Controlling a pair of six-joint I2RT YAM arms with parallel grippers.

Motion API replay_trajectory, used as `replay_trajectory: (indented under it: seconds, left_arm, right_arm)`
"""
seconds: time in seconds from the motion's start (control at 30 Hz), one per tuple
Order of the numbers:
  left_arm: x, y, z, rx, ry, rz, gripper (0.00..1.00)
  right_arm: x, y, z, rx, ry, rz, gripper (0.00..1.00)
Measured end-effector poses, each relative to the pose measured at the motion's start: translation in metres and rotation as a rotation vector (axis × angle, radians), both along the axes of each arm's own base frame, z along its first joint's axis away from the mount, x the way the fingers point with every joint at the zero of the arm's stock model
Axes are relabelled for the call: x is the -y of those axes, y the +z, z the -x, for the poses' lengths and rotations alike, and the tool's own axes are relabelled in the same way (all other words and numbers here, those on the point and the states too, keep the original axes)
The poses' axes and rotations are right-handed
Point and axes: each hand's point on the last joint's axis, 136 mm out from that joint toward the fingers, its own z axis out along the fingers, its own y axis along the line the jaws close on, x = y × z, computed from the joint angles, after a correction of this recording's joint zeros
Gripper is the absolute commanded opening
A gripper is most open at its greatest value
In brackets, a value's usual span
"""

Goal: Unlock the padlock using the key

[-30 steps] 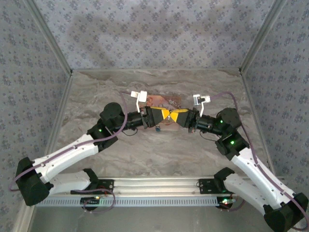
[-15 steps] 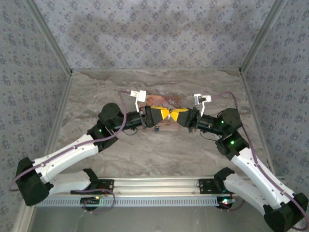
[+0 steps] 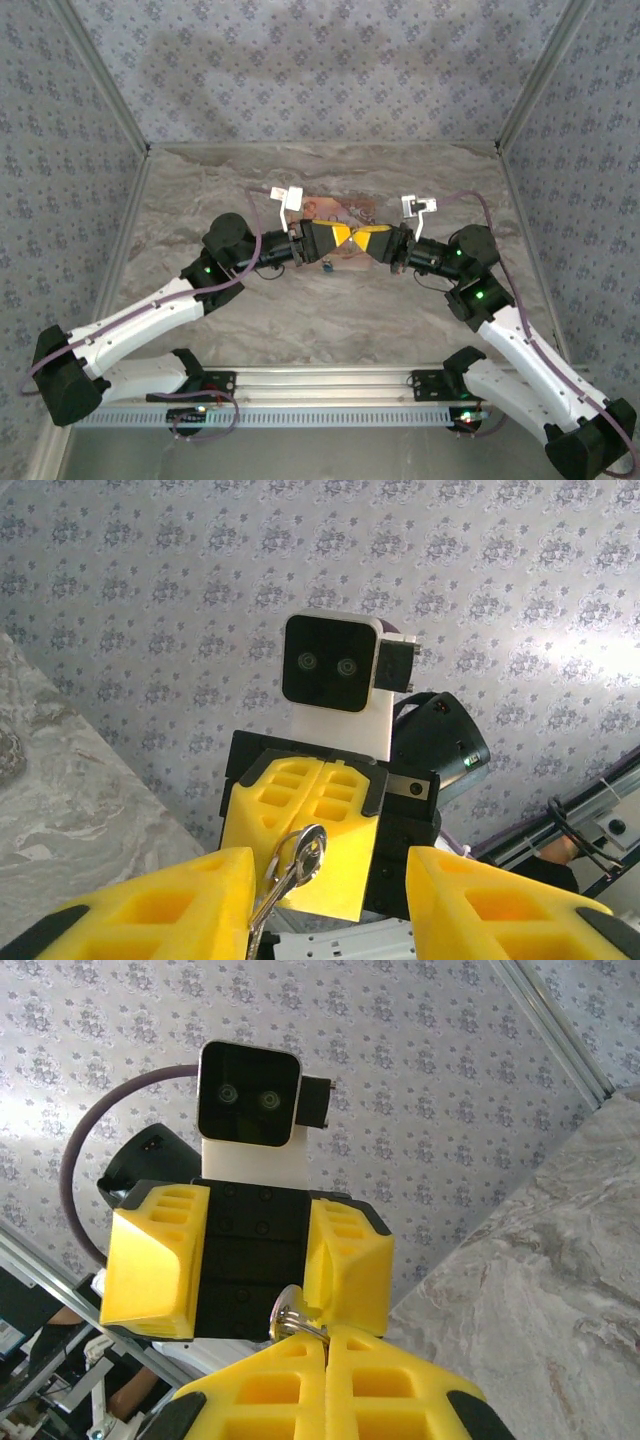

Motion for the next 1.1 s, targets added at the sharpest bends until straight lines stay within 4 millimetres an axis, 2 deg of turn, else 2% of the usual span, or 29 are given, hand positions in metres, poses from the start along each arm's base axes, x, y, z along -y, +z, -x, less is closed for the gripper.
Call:
replay_trajectory:
  seconds: [0.43, 0.57, 0.6, 0.67, 0.77, 0.97, 1.1]
  left_arm:
    - [0.001, -0.003, -0.001, 0.0, 0.002, -0.008, 0.0]
    - [0.001, -0.007, -0.001, 0.004, 0.008, -0.026, 0.0]
    - [0.0, -0.008, -0.002, 0.005, 0.012, -0.036, 0.0]
    - [0.0, -0.013, -0.004, -0.001, 0.025, -0.074, 0.0]
    - [-0.003, -0.022, -0.007, -0.01, 0.052, -0.169, 0.0]
    - [-0.012, -0.022, -0.01, 0.009, 0.094, -0.373, 0.0]
    - [-0.008, -0.037, -0.014, 0.001, 0.075, -0.499, 0.0]
  right_arm:
    - [0.001, 0.001, 0.0, 0.003, 0.0, -0.001, 0.0]
    - [0.002, -0.002, -0.001, -0.004, -0.001, 0.005, 0.03]
    - [0.002, -0.004, -0.001, -0.014, -0.001, 0.012, 0.1]
    - [0.004, -0.012, -0.003, -0.034, -0.011, 0.038, 0.32]
    - [0.013, -0.027, -0.009, -0.061, -0.074, 0.104, 0.4]
    - [0.036, -0.056, -0.017, -0.108, -0.197, 0.236, 0.39]
    - [0.039, -0.065, -0.02, -0.133, -0.21, 0.262, 0.38]
